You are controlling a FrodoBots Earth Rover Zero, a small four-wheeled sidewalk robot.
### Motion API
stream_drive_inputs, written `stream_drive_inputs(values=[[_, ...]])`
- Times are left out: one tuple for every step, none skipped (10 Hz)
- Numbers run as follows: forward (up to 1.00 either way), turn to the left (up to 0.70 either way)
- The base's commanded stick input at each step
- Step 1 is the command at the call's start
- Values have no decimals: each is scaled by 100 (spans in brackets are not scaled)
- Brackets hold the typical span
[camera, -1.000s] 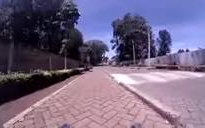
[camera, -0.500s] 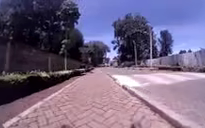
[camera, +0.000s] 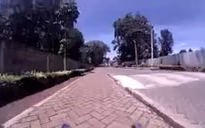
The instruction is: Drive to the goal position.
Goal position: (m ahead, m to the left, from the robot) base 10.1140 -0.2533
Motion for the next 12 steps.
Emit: stream_drive_inputs(values=[[70,0],[70,0],[70,0],[70,0],[70,0],[70,0],[70,0],[70,0],[70,0],[70,0],[70,0],[70,0]])
